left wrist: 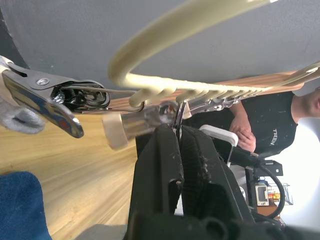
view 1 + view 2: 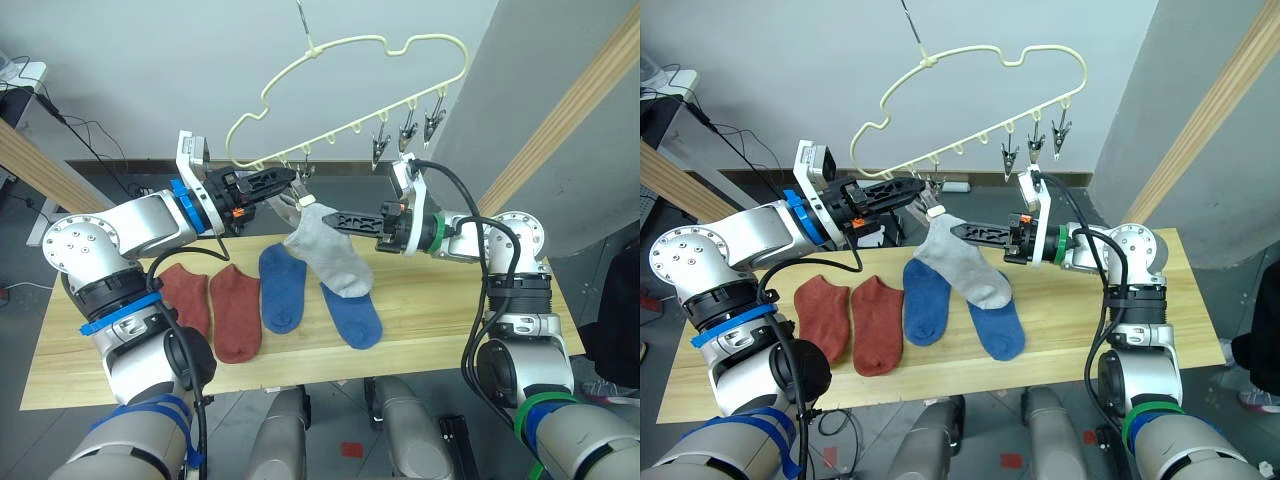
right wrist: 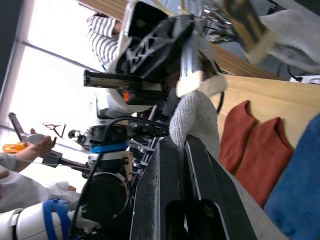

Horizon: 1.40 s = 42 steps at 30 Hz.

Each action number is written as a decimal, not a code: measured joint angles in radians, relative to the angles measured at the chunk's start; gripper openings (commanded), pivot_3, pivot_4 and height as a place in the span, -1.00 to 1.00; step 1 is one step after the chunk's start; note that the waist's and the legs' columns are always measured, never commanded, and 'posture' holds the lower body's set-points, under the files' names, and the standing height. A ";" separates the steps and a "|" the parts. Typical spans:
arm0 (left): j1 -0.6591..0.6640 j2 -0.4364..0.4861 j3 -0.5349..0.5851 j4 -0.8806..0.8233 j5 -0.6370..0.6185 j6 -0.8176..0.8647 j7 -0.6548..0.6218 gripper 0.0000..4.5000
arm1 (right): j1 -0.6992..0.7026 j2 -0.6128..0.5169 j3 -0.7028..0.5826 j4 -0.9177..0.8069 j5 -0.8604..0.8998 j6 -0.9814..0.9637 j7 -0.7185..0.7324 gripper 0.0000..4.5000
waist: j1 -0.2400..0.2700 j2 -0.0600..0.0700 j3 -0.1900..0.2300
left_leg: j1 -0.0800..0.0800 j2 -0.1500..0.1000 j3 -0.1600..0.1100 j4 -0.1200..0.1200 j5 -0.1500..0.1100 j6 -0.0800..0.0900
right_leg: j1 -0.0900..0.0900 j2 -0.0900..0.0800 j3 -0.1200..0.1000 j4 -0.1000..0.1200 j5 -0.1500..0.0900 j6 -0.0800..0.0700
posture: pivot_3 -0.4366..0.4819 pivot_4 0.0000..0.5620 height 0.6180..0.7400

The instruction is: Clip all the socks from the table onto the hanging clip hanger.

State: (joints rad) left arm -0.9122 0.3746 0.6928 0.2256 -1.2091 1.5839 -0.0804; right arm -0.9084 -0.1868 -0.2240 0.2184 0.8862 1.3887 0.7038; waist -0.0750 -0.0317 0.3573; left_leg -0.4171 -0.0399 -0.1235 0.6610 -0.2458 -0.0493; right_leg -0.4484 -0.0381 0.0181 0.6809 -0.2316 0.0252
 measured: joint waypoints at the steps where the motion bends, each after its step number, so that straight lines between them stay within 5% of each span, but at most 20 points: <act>1: 0.000 0.000 0.000 0.000 0.000 0.000 0.000 -1.00 | -0.002 -0.002 0.000 0.000 0.000 -0.001 0.000 -0.99 | 0.000 0.000 0.000 | 0.000 0.000 0.000 0.000 0.000 0.000 | 0.000 0.000 0.000 0.000 0.000 0.000 | -0.15 0.31 1.00; 31: 0.030 0.009 -0.038 -0.034 -0.058 -0.002 -0.014 -1.00 | 0.016 0.007 0.051 0.006 -0.008 -0.093 -0.030 -0.99 | 0.000 0.000 0.000 | 0.000 0.000 0.000 -0.001 0.000 0.000 | 0.000 0.000 0.000 -0.001 0.000 0.000 | -0.13 0.26 1.00; 42: 0.078 0.023 -0.095 -0.048 -0.059 -0.018 -0.020 0.48 | 0.016 0.002 0.057 0.008 -0.010 -0.108 -0.030 -1.00 | 0.004 0.000 0.000 | -0.006 0.000 0.000 0.000 0.001 -0.001 | -0.006 0.000 0.000 0.000 0.000 0.000 | -0.14 0.28 1.00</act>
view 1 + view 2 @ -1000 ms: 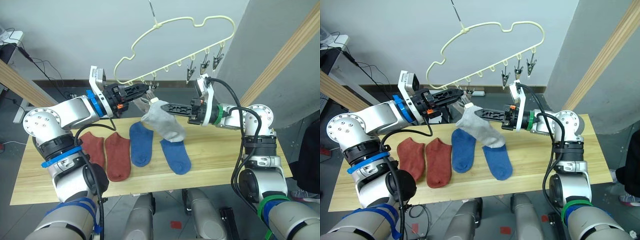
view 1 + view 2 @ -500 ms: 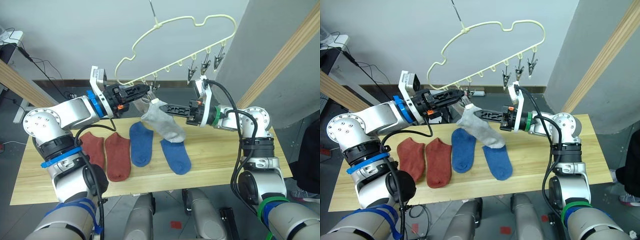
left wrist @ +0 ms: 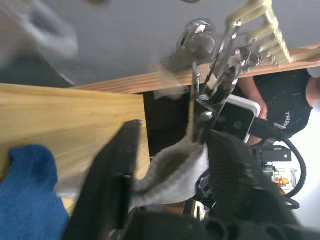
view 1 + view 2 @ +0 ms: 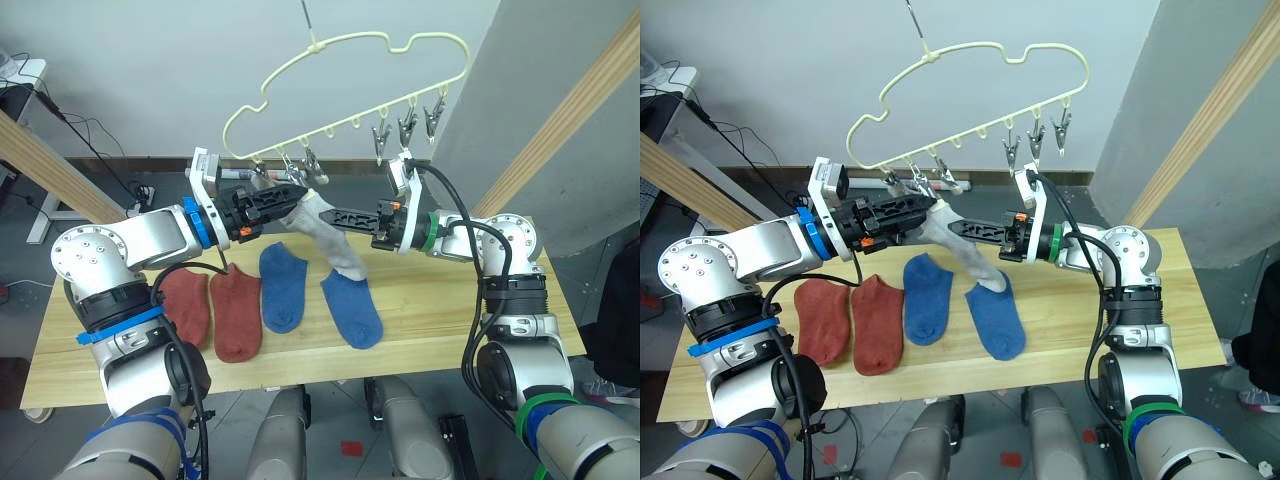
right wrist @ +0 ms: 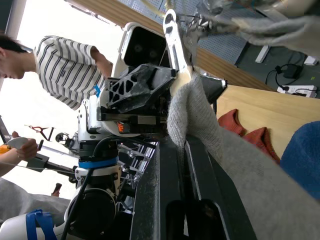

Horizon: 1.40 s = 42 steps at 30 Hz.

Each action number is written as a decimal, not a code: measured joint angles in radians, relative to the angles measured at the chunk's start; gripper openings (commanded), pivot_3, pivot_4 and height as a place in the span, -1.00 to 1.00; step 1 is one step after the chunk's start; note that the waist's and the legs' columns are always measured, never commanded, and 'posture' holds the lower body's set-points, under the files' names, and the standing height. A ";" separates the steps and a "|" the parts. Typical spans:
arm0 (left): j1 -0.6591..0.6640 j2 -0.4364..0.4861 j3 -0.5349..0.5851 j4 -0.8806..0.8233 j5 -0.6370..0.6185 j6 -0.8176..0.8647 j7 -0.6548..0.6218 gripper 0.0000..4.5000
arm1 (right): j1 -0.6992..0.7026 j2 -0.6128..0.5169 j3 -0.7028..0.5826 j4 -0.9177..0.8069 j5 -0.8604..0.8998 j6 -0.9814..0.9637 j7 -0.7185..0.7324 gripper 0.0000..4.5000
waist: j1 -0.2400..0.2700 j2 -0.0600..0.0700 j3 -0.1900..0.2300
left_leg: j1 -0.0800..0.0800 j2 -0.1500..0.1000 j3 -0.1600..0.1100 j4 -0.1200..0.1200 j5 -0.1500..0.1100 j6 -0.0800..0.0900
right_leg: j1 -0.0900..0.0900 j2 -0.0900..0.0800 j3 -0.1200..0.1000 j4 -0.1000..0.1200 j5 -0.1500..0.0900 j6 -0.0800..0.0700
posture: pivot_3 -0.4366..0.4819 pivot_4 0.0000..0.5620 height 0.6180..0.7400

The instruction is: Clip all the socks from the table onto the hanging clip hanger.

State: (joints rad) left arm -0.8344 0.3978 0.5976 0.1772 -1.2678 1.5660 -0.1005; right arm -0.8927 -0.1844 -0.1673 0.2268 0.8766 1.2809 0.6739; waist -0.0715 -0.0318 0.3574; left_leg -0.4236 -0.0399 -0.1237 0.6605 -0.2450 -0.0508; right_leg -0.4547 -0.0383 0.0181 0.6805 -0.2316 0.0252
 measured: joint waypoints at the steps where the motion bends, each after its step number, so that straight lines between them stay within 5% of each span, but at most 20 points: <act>1: 0.000 0.001 -0.001 0.000 0.000 -0.004 0.001 0.61 | 0.000 -0.001 0.004 0.000 -0.001 -0.004 0.000 -1.00 | 0.000 0.000 0.000 | -0.001 0.000 0.000 0.000 0.000 0.000 | -0.001 0.000 0.000 0.000 0.000 0.000 | -0.14 0.28 1.00; 4: 0.000 0.021 -0.005 -0.001 0.001 -0.010 -0.003 0.98 | 0.000 0.004 0.020 0.000 -0.022 -0.035 -0.003 -1.00 | -0.001 0.000 0.000 | -0.002 0.000 0.000 0.000 0.000 0.000 | -0.002 0.000 0.000 0.000 0.000 0.000 | -0.15 0.29 1.00; 9: 0.011 0.103 -0.032 -0.077 0.002 -0.029 -0.036 0.98 | 0.004 0.013 0.079 -0.001 -0.109 -0.138 -0.025 -1.00 | -0.002 0.000 0.000 | -0.002 0.000 0.000 0.000 0.000 -0.001 | -0.002 0.000 0.000 0.000 0.000 0.000 | -0.15 0.30 1.00; 14: 0.153 0.190 -0.174 -0.379 0.073 -0.110 -0.095 1.00 | 0.035 0.005 0.123 -0.051 -0.174 -0.210 -0.043 -0.39 | 0.000 0.000 0.000 | -0.003 0.000 0.000 -0.002 0.001 -0.002 | -0.003 -0.001 0.001 -0.002 0.000 0.000 | -0.13 0.31 1.00; 21: 0.336 0.113 -0.261 -0.649 0.201 -0.315 -0.038 1.00 | 0.139 -0.028 0.128 -0.258 -0.168 -0.172 -0.098 0.72 | 0.017 0.000 0.000 | -0.004 0.000 -0.002 0.000 0.000 0.000 | -0.002 -0.001 0.000 -0.002 0.000 0.000 | -0.09 0.35 1.00; 23: 0.405 0.154 -0.338 -0.729 0.335 -0.457 -0.062 1.00 | 0.182 -0.048 0.136 -0.372 -0.179 -0.183 -0.129 0.98 | 0.017 0.001 0.000 | -0.003 0.000 -0.002 -0.001 -0.001 0.001 | -0.002 -0.001 0.000 -0.002 0.000 0.000 | -0.09 0.35 1.00; 27: 0.492 0.156 -0.447 -0.763 0.591 -0.717 -0.078 1.00 | 0.246 -0.140 0.195 -0.566 -0.267 -0.304 -0.142 0.98 | 0.022 0.001 0.001 | -0.003 0.000 -0.001 -0.002 -0.001 0.001 | -0.002 -0.001 0.000 -0.003 0.000 0.000 | -0.09 0.35 1.00; 33: 0.505 0.129 -0.523 -0.715 0.786 -0.953 -0.126 1.00 | 0.252 -0.158 0.229 -0.622 -0.358 -0.478 -0.147 0.98 | 0.022 0.001 0.001 | -0.003 0.001 0.000 -0.002 -0.001 0.002 | -0.002 0.000 0.000 -0.003 0.000 0.000 | -0.12 0.35 1.00; 39: 0.501 0.086 -0.539 -0.641 0.853 -1.069 -0.177 0.34 | 0.250 -0.168 0.230 -0.634 -0.394 -0.540 -0.151 1.00 | 0.021 0.001 0.001 | -0.003 0.001 -0.001 -0.002 -0.001 0.002 | -0.002 0.000 -0.001 -0.003 0.000 0.000 | -0.14 0.34 1.00; 42: 0.477 0.069 -0.545 -0.605 0.882 -1.095 -0.186 0.34 | 0.247 -0.169 0.230 -0.633 -0.403 -0.552 -0.152 1.00 | 0.022 0.001 0.001 | -0.004 0.000 -0.001 -0.001 -0.001 0.002 | -0.002 0.000 -0.001 -0.003 0.000 0.000 | -0.14 0.33 1.00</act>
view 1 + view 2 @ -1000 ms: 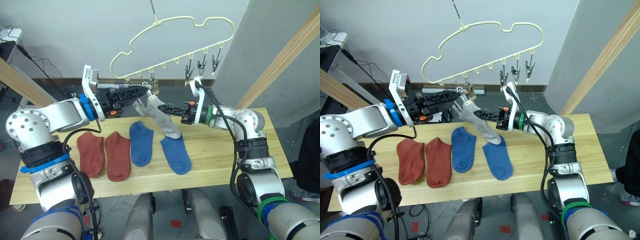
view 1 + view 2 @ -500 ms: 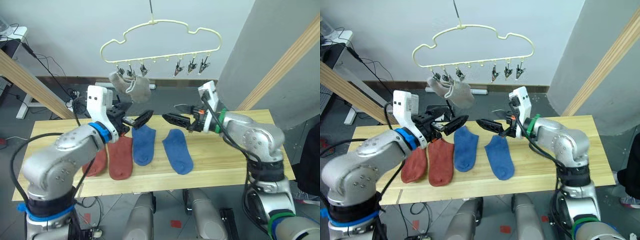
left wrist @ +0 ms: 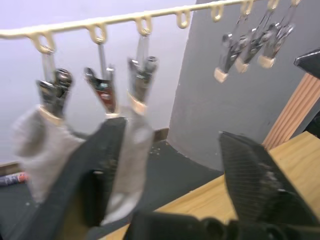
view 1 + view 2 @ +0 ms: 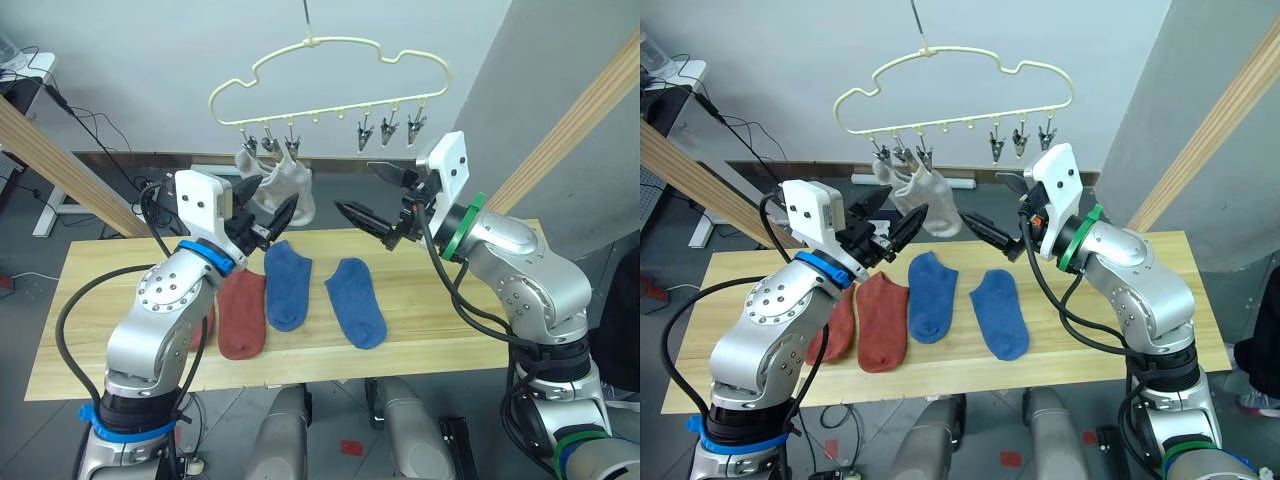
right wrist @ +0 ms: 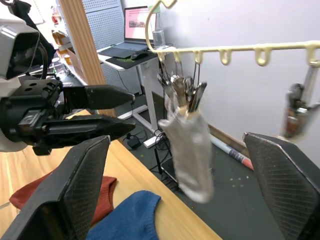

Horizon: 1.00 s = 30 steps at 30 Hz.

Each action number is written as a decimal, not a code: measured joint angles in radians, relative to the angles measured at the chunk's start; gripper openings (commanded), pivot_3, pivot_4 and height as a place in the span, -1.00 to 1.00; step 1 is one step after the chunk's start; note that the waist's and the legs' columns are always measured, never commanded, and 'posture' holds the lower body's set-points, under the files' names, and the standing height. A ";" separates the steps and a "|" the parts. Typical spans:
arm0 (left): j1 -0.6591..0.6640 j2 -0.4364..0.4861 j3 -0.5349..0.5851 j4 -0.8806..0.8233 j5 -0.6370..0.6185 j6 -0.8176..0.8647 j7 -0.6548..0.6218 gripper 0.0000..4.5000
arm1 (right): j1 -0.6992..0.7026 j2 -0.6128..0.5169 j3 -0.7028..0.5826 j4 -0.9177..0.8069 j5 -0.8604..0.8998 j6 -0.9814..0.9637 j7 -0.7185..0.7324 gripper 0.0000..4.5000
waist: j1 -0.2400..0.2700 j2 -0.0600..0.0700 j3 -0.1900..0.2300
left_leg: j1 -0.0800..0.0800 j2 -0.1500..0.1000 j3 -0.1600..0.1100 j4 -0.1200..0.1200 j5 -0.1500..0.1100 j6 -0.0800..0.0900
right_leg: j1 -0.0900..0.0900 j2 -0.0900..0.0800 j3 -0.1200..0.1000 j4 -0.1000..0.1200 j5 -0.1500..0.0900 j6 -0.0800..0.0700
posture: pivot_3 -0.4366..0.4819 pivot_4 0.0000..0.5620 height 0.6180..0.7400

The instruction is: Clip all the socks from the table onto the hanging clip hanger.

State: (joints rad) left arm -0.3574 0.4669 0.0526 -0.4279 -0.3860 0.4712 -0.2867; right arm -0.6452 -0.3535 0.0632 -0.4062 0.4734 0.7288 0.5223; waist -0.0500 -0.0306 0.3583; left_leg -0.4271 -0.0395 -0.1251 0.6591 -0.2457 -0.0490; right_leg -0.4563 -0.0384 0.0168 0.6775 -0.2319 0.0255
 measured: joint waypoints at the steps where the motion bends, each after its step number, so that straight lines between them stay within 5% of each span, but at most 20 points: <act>1: -0.005 -0.004 -0.001 0.008 0.012 -0.008 -0.002 0.34 | -0.003 0.000 0.000 0.000 -0.002 -0.002 0.000 1.00 | -0.001 0.000 0.000 | 0.000 0.000 0.000 0.000 0.000 0.000 | 0.000 0.000 0.000 0.000 0.000 0.000 | -0.14 0.33 1.00; 4: -0.010 -0.026 -0.001 0.023 0.032 -0.025 -0.004 0.34 | -0.005 -0.002 0.001 0.000 -0.012 -0.010 0.001 1.00 | -0.002 0.000 0.000 | 0.000 0.000 0.000 0.000 0.000 0.000 | 0.000 0.000 0.000 0.000 0.000 0.000 | -0.15 0.30 1.00; 9: -0.010 -0.064 -0.007 0.038 0.050 -0.033 -0.011 -0.15 | -0.013 -0.017 0.024 0.000 -0.041 -0.047 0.008 1.00 | -0.003 0.000 0.000 | 0.000 0.000 0.000 0.000 0.000 0.000 | 0.000 0.000 0.000 0.000 0.000 0.000 | -0.16 0.27 1.00; 30: -0.127 -0.153 -0.034 0.230 0.207 -0.175 0.016 -0.15 | -0.031 -0.004 0.059 -0.001 -0.058 -0.061 0.027 1.00 | -0.006 0.000 0.000 | 0.000 0.000 -0.001 0.002 0.000 0.000 | 0.000 0.000 -0.001 0.001 0.000 0.000 | -0.19 0.29 1.00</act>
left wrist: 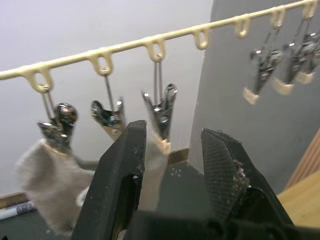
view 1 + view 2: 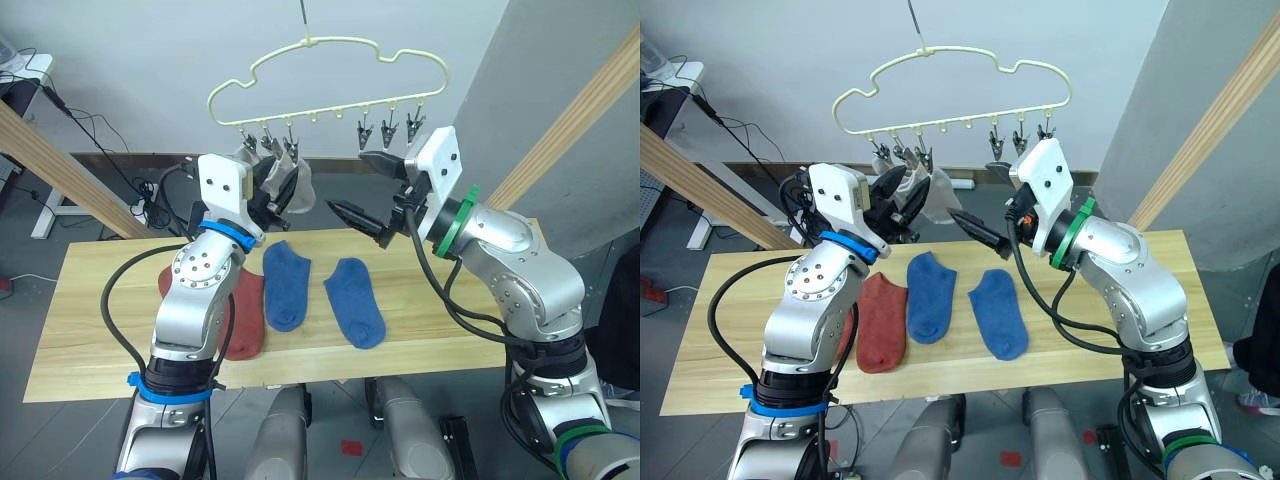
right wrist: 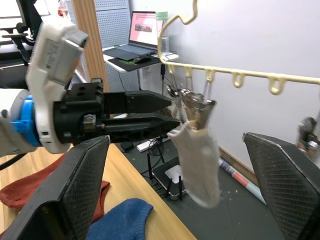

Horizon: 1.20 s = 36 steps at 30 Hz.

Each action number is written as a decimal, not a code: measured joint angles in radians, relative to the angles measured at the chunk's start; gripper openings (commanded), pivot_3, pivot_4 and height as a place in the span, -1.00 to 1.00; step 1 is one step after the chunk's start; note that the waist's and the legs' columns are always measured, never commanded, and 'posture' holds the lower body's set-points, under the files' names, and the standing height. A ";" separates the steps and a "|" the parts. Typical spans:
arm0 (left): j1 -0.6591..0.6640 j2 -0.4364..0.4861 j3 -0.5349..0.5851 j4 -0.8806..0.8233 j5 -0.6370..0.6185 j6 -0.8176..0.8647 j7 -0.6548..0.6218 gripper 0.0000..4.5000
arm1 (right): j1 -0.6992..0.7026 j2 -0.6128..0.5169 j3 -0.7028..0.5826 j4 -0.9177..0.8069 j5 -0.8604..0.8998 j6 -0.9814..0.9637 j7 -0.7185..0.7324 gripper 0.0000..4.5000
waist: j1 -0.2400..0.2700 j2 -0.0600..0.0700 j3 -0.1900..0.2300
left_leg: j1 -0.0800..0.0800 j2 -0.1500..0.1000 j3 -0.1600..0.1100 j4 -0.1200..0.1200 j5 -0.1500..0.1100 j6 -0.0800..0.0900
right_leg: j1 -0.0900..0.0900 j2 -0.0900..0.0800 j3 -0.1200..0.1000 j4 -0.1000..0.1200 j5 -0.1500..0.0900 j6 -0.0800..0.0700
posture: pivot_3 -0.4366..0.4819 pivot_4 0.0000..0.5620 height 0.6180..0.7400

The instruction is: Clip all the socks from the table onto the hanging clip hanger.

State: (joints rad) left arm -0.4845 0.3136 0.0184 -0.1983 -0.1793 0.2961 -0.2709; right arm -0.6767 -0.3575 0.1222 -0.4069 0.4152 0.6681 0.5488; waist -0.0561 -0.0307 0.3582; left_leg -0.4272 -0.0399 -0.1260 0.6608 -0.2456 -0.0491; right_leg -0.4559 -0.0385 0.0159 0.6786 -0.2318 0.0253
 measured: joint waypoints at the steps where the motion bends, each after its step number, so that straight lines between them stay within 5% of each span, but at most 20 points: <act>1: -0.004 -0.009 0.000 0.012 0.000 -0.003 0.000 -0.15 | -0.003 0.001 0.002 0.000 0.000 -0.001 0.002 1.00 | 0.000 0.000 0.000 | 0.000 0.000 0.000 0.000 0.000 0.000 | 0.000 0.000 0.000 0.000 0.000 0.000 | -0.19 0.29 1.00; 36: -0.154 -0.141 0.022 0.299 0.066 -0.173 0.086 -0.15 | -0.015 0.000 0.009 0.000 0.000 0.019 -0.004 1.00 | -0.002 0.000 0.000 | 0.000 0.000 0.000 0.001 0.000 0.000 | 0.000 0.000 0.000 0.001 0.000 0.000 | -0.26 0.30 1.00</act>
State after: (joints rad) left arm -0.6390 0.1724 0.0403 0.1004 -0.1128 0.1235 -0.1847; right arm -0.6915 -0.3576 0.1309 -0.4067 0.4153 0.6873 0.5446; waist -0.0581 -0.0308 0.3582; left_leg -0.4272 -0.0400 -0.1257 0.6619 -0.2456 -0.0490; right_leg -0.4559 -0.0384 0.0157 0.6798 -0.2316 0.0253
